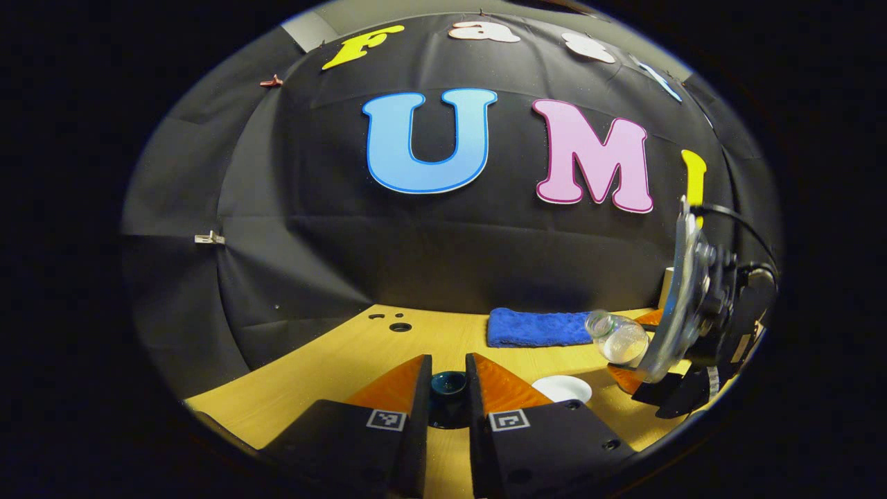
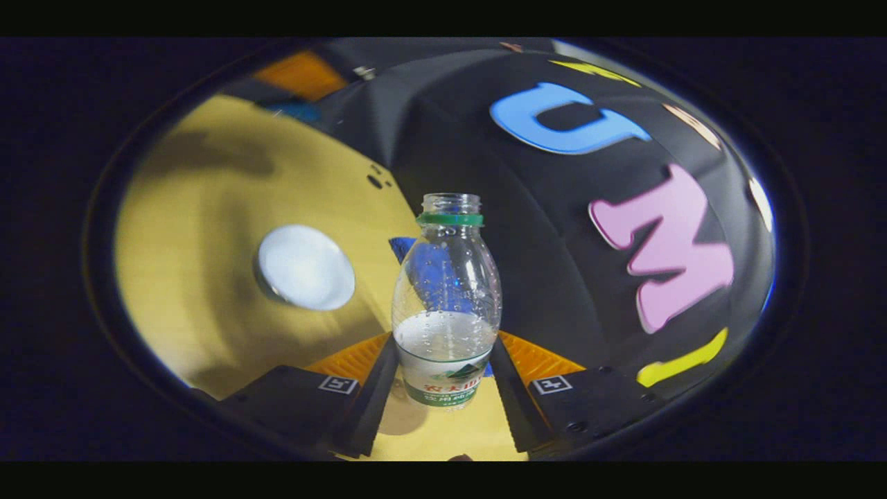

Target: Open the teacup lid with one hand, grasp the water bottle and pour water into the teacup with the other hand; after pouring, place the water bottle on the coaster and then close the teacup lid.

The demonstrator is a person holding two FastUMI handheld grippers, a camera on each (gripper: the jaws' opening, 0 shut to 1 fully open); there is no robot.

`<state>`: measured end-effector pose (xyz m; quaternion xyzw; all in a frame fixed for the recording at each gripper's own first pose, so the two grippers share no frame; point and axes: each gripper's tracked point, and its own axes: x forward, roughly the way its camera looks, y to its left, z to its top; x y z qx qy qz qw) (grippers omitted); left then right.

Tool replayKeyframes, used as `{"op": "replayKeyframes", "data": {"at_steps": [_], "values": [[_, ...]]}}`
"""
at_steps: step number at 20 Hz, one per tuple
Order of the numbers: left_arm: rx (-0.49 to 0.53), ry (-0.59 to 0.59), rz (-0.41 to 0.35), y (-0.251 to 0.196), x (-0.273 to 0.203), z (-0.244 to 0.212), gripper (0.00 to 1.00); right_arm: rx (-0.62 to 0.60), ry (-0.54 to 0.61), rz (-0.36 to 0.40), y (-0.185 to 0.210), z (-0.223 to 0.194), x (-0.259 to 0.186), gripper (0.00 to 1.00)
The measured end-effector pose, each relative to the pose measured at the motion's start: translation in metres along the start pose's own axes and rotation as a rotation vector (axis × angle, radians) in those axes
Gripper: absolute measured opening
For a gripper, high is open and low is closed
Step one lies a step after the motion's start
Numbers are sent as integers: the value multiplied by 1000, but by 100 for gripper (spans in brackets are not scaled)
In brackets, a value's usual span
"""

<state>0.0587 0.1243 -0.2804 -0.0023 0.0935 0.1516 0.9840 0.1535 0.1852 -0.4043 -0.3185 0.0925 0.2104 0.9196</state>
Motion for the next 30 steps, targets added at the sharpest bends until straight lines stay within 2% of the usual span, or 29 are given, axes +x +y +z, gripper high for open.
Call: {"op": "replayKeyframes", "data": {"at_steps": [2, 7, 8, 9, 12, 19, 20, 21, 24, 25, 28, 29, 30], "values": [[-2, 5, -3, -5, 3, -1, 29, 157, -19, 10, 8, 0, 2, 76], [21, 0, -25, -24, 8, 5, 29, 460, -95, -9, 6, 10, -5, 76], [24, 0, -30, -27, 10, 5, 25, 512, -104, -11, 5, 8, -4, 76], [27, 0, -36, -31, 11, 5, 29, 564, -106, -10, 6, 7, -4, 76], [33, -2, -50, -44, 15, 5, 29, 682, -98, -25, 5, 6, 2, 76], [43, 3, -75, -65, 26, 1, 29, 777, -77, -13, 10, 6, -4, 76], [43, 4, -78, -68, 27, 1, 32, 788, -76, -8, 14, 7, -4, 76], [42, 7, -82, -71, 29, 0, 29, 798, -80, -8, 13, 8, -5, 76], [32, 16, -94, -81, 33, -5, 29, 808, -80, -9, 15, 7, -2, 76], [28, 22, -100, -86, 35, -6, 25, 809, -78, -9, 15, 7, -2, 77], [20, 41, -117, -98, 40, -14, 29, 806, -66, -8, 15, 4, -1, 80], [18, 43, -121, -102, 40, -15, 25, 806, -59, -2, 17, 2, -1, 81], [18, 44, -125, -106, 42, -16, 25, 809, -53, 8, 19, 2, -2, 81]]}}
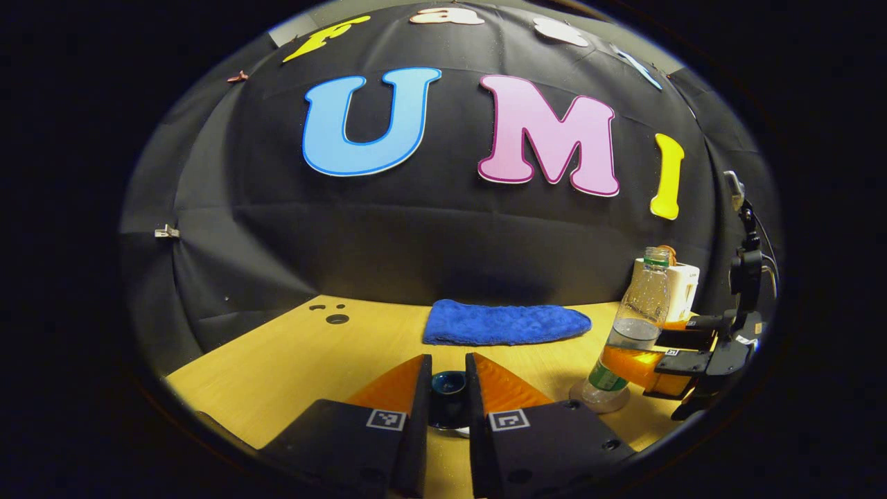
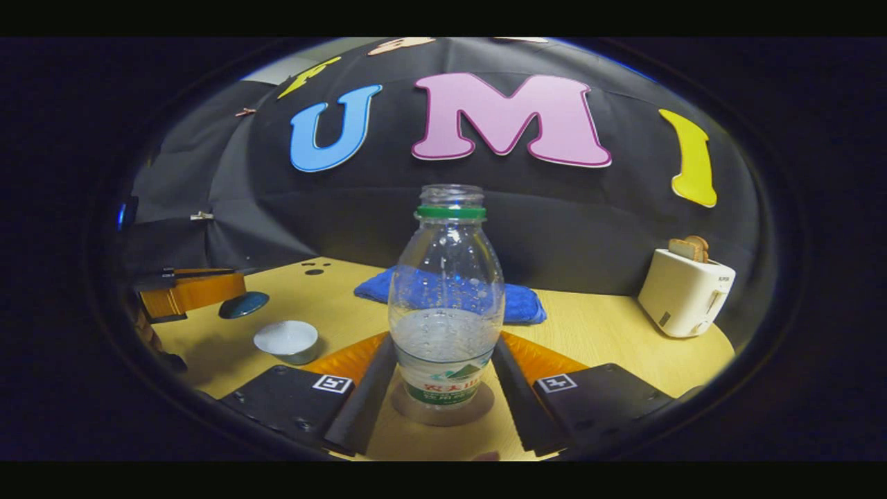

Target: Open the teacup lid with one hand, grasp the water bottle and pour water into the teacup with the other hand; after pouring, place the water bottle on the coaster and then close the teacup lid.

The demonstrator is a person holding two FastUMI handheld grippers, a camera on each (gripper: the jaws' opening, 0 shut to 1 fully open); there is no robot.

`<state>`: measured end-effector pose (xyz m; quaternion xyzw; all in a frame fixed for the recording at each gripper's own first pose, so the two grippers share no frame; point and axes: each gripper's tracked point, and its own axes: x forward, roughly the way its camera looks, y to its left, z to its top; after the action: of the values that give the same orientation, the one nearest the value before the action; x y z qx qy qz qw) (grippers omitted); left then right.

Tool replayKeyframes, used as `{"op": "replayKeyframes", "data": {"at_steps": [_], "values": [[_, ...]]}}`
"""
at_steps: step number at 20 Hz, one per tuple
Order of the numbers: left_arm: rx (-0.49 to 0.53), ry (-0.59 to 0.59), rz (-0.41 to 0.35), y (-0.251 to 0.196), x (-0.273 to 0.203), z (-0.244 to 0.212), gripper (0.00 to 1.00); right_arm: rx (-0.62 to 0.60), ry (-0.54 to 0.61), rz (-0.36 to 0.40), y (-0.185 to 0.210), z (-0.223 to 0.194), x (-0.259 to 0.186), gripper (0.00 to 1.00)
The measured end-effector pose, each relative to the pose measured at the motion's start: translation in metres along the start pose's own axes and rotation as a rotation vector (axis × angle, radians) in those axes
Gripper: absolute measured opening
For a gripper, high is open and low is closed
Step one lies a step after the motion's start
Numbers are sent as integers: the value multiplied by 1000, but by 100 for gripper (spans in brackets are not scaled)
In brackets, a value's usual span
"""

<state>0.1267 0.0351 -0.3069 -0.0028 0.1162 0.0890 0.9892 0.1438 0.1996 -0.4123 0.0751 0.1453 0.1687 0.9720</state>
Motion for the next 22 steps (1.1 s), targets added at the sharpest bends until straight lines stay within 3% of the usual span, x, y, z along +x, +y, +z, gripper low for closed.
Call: {"op": "replayKeyframes", "data": {"at_steps": [1, 6, 7, 8, 9, 10, 11, 16, 22], "values": [[1, 1, -5, -3, 2, 0, 29, 4, 7, 5, 1, -2, -1, 82], [5, 25, -32, -16, 12, -10, 29, 34, 37, 13, -2, -11, -1, 83], [5, 31, -36, -18, 14, -12, 25, 35, 42, 13, -4, -13, -2, 84], [4, 36, -38, -21, 16, -14, 29, 35, 47, 17, -5, -15, -1, 86], [5, 41, -40, -24, 18, -16, 26, 35, 52, 22, -5, -17, -2, 88], [6, 46, -41, -25, 20, -19, 29, 35, 58, 27, -5, -19, -2, 88], [7, 54, -40, -26, 22, -22, 25, 36, 63, 29, -6, -21, -4, 88], [7, 91, -31, -27, 30, -39, 26, 66, 90, 43, -2, -34, -15, 89], [40, 115, -29, -27, 35, -52, 29, 23, 111, 68, 6, -38, -32, 89]]}}
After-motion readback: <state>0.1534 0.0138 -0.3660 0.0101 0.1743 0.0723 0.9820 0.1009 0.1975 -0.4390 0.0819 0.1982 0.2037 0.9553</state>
